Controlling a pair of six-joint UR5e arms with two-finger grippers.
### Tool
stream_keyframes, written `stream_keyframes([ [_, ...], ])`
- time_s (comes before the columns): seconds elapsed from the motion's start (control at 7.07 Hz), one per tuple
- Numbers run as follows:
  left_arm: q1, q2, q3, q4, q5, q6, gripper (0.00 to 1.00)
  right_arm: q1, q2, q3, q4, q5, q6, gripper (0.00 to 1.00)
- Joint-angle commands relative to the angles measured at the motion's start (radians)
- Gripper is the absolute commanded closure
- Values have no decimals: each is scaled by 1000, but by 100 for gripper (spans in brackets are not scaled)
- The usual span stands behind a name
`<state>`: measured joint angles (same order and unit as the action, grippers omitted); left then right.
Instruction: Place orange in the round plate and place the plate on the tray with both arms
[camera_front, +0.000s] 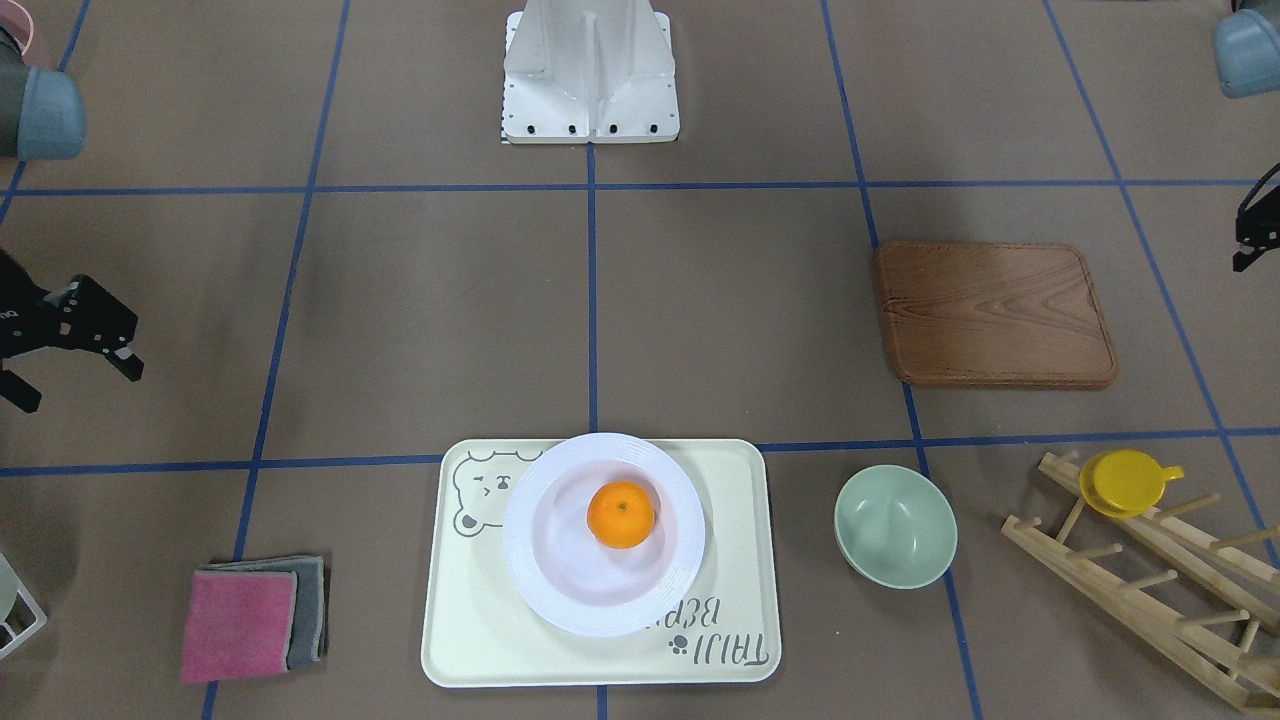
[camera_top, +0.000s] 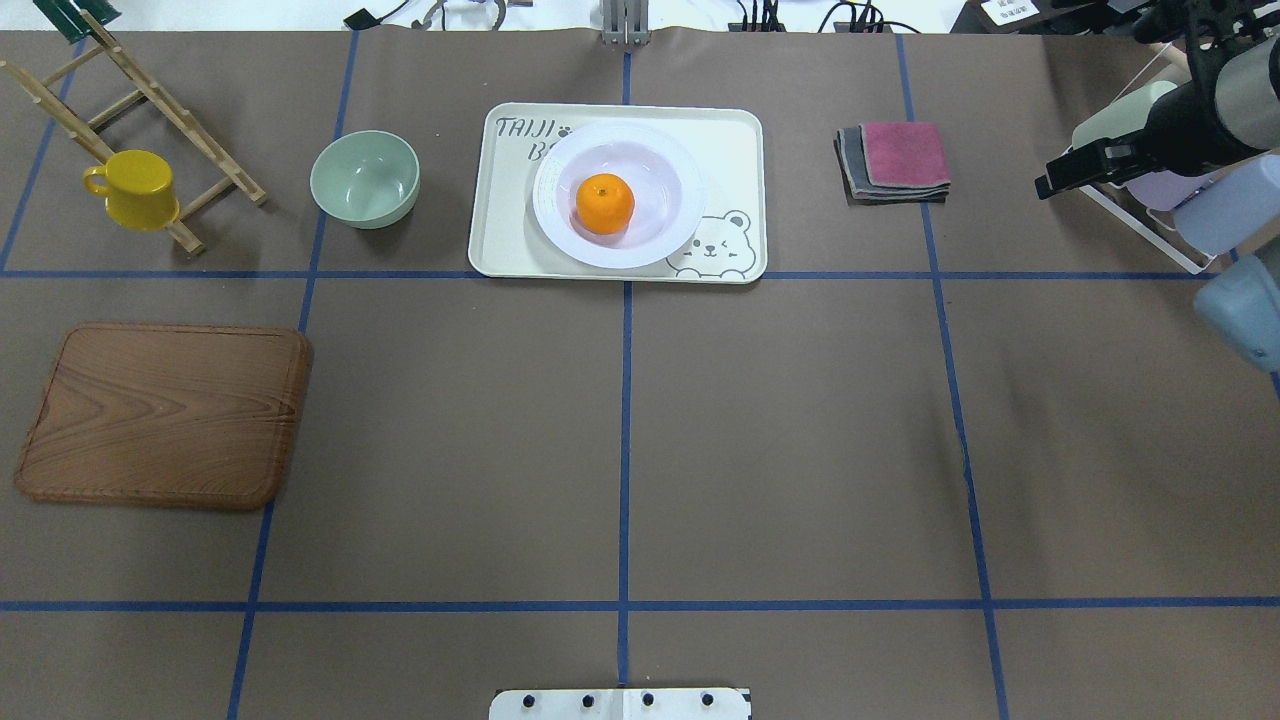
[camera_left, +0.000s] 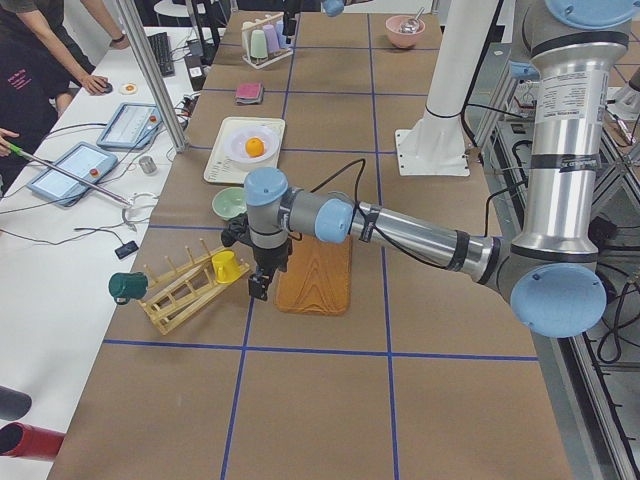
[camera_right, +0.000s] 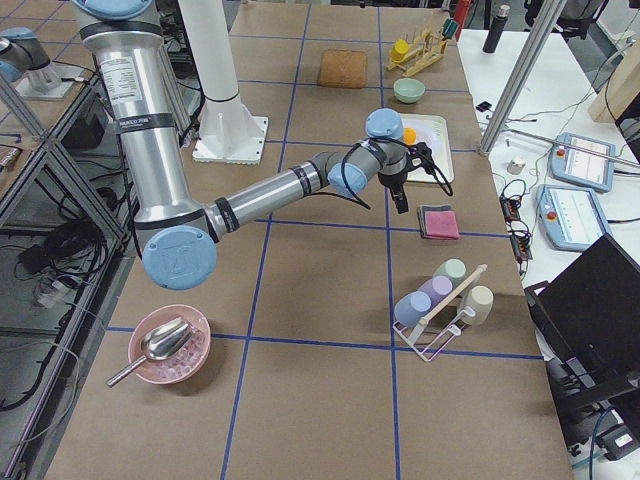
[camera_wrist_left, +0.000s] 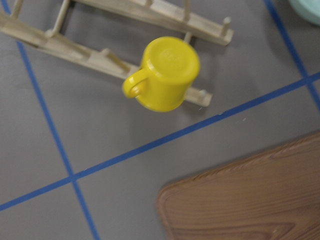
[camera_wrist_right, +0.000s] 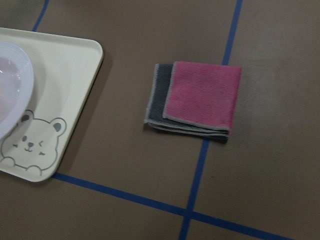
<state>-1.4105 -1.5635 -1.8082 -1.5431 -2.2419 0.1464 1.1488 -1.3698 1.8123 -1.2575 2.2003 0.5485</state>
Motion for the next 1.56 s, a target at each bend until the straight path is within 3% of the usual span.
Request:
stream_keyframes([
  [0.0,-68,49,53,-2,-51,76,2,46,-90,54,-71,7,-63,0],
  [0.14,-68,49,53,-2,-50,73,2,92,-186,71,-83,24,-211,0],
  [0.28,-68,60,50,-3,-51,70,2,185,-231,71,-168,88,-311,0],
  [0.57,-70,60,46,-2,-51,67,2,279,-300,91,-314,142,-341,0],
  [0.99,-73,60,41,-3,-51,67,2,295,-368,91,-318,119,-474,0],
  [1.41,-73,63,41,-3,-51,67,2,296,-368,91,-316,119,-476,0],
])
